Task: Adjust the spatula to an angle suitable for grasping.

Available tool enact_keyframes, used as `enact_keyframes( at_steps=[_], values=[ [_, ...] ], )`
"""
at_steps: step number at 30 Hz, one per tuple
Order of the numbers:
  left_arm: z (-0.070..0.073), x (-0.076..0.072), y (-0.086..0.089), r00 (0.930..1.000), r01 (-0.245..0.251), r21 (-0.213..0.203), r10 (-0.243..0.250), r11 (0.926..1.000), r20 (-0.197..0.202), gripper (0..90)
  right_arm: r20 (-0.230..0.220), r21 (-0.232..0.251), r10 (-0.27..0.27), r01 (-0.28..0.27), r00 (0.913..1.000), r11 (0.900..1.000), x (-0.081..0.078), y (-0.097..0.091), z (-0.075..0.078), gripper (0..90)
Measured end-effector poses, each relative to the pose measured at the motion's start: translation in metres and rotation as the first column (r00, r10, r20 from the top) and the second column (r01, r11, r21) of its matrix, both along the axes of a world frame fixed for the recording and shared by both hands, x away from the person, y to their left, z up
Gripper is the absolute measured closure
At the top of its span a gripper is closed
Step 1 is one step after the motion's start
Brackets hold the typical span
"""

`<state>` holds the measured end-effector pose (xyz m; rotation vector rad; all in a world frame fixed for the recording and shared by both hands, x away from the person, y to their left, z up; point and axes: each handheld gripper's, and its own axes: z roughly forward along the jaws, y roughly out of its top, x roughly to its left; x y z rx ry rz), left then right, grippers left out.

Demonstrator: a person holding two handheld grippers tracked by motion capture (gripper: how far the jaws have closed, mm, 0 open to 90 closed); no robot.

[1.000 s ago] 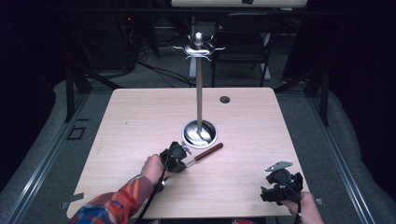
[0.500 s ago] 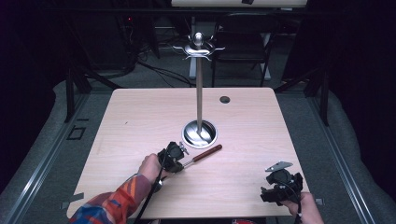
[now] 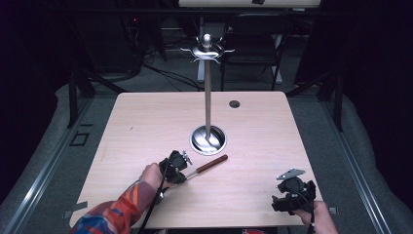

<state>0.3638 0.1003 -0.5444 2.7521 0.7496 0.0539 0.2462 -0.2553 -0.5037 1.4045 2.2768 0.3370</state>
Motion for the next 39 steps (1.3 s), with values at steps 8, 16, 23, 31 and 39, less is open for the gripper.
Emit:
enact_keyframes(
  at_steps=[8, 16, 23, 31, 39],
  values=[
    [0.003, 0.006, -0.007, 0.9993, -0.023, -0.03, 0.024, 0.9993, 0.028, 70.9, 0.014, 0.013, -0.008, 0.008, 0.9999, 0.9999, 0.0, 0.001, -0.002, 15.4],
    [0.002, 0.009, -0.019, 0.9995, -0.021, -0.029, 0.022, 0.9993, 0.023, 75.6, 0.0, 0.008, -0.002, 0.002, 1.0, 1.0, 0.0, 0.001, -0.001, 15.4],
    [0.001, 0.014, -0.023, 0.9998, -0.017, -0.016, 0.018, 0.9997, 0.013, 78.7, 0.002, 0.005, -0.003, 0.003, 1.0, 1.0, 0.0, 0.001, -0.001, 15.3],
    [-0.002, 0.015, -0.032, 0.9999, 0.0, 0.012, -0.001, 0.9999, 0.017, 81.4, 0.001, 0.002, -0.005, 0.005, 1.0, 1.0, 0.0, 0.0, -0.001, 15.4],
    [-0.003, 0.016, -0.03, 0.9998, 0.012, 0.011, -0.012, 0.9999, 0.013, 83.3, 0.006, 0.003, -0.005, 0.005, 1.0, 1.0, 0.0, 0.001, -0.001, 15.4]
  ],
)
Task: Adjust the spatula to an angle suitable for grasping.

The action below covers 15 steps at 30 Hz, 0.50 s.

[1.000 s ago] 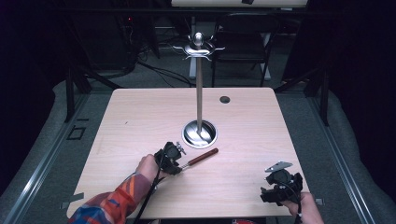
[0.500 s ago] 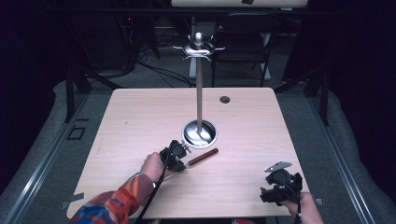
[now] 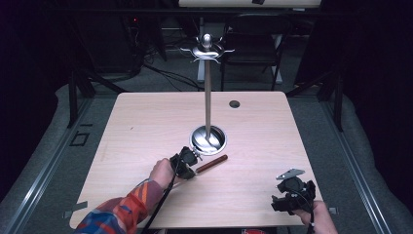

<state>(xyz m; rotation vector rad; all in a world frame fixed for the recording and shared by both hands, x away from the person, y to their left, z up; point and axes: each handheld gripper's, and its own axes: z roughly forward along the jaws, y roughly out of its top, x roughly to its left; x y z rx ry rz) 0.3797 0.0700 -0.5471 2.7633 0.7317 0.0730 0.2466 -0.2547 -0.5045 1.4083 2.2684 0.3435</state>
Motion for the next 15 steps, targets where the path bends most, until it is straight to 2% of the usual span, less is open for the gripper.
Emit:
enact_keyframes(
  at_steps=[8, 10, 15],
  values=[
    [-0.0002, -0.0018, -0.0004, 0.9999, 0.002, 0.0, -0.002, 1.0, 0.011, 83.7, 0.004, 0.016, -0.006, 0.006, 1.0, 0.9998, -0.0001, -0.0005, 0.0004, 15.4],
    [-0.0003, -0.0019, -0.0006, 0.9999, 0.003, 0.001, -0.003, 1.0, 0.012, 83.8, 0.003, 0.008, -0.007, 0.007, 1.0, 0.9999, -0.0009, -0.0015, 0.0011, 15.4],
    [-0.0006, -0.0013, 0.0008, 1.0, 0.0, -0.013, 0.0, 0.9999, 0.007, 83.5, 0.002, 0.014, -0.004, 0.004, 1.0, 0.9999, -0.0007, -0.0014, 0.001, 15.4]
  ],
)
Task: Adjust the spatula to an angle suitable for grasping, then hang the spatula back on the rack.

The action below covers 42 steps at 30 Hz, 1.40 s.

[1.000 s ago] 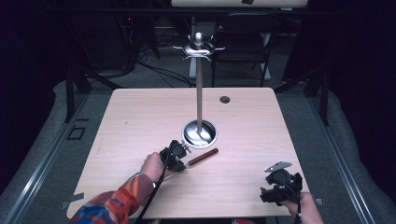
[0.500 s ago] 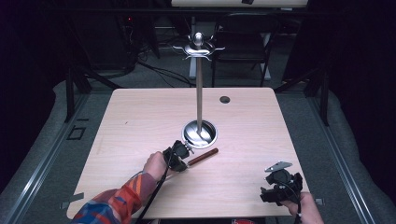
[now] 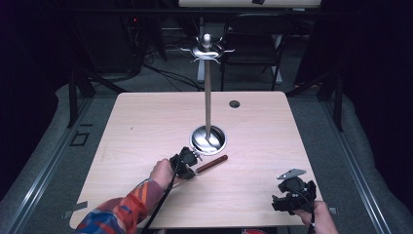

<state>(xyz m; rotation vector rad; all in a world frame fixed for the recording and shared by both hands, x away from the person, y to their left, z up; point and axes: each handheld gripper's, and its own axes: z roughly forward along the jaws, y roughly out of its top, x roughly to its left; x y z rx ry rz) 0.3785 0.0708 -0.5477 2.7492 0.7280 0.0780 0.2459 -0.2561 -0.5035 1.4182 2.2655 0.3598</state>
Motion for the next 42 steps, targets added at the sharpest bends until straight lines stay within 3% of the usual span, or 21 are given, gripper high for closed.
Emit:
enact_keyframes(
  at_steps=[13, 21, 33, 42],
  values=[
    [0.0, -0.001, 0.0, 1.0, 0.0, 0.007, 0.0, 1.0, 0.008, 83.7, -0.003, 0.0, 0.002, -0.002, 1.0, 1.0, 0.0, 0.001, -0.001, 15.4],
    [0.006, -0.005, 0.004, 0.9995, 0.008, -0.021, -0.008, 0.9997, 0.029, 83.6, -0.003, -0.008, 0.009, -0.009, 1.0, 0.9999, -0.001, 0.001, 0.0, 15.4],
    [0.015, -0.007, 0.014, 0.9983, -0.016, -0.063, 0.02, 0.9979, 0.055, 83.6, -0.005, -0.013, 0.011, -0.011, 0.9999, 0.9999, -0.001, 0.001, 0.0, 15.4],
    [0.02, -0.01, 0.019, 0.9981, -0.019, -0.058, 0.022, 0.9981, 0.058, 83.7, -0.009, -0.013, 0.013, -0.014, 0.9999, 0.9998, -0.001, 0.001, 0.0, 15.4]
  ],
)
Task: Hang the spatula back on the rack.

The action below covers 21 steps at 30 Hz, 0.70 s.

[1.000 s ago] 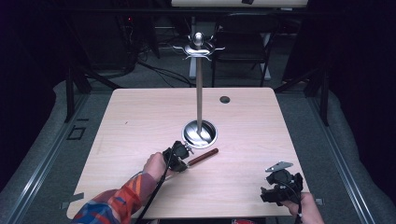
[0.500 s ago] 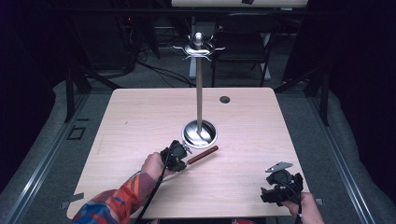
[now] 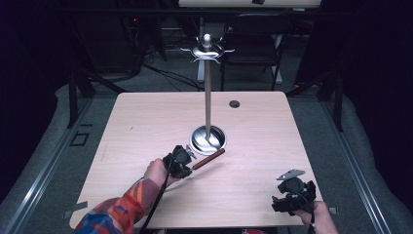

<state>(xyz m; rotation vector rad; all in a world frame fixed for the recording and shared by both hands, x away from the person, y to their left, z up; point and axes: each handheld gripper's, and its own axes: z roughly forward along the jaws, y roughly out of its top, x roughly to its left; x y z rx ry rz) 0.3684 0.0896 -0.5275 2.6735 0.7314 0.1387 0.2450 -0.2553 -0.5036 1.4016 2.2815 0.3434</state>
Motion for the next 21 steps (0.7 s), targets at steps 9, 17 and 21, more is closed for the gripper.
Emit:
enact_keyframes(
  at_steps=[9, 17, 21],
  values=[
    [0.014, -0.007, 0.015, 0.9985, -0.029, -0.084, 0.032, 0.9961, 0.044, 84.1, -0.01, 0.008, 0.001, -0.001, 1.0, 1.0, 0.001, -0.001, -0.001, 15.4],
    [0.032, -0.011, 0.022, 0.9965, -0.037, -0.171, 0.05, 0.9845, 0.067, 84.6, -0.005, 0.005, -0.009, 0.009, 0.9999, 0.9999, 0.002, 0.001, -0.001, 15.4],
    [0.042, -0.015, 0.025, 0.9919, -0.032, -0.215, 0.057, 0.9761, 0.113, 84.7, -0.004, 0.002, 0.001, -0.001, 1.0, 1.0, 0.002, 0.003, -0.002, 15.5]
  ],
)
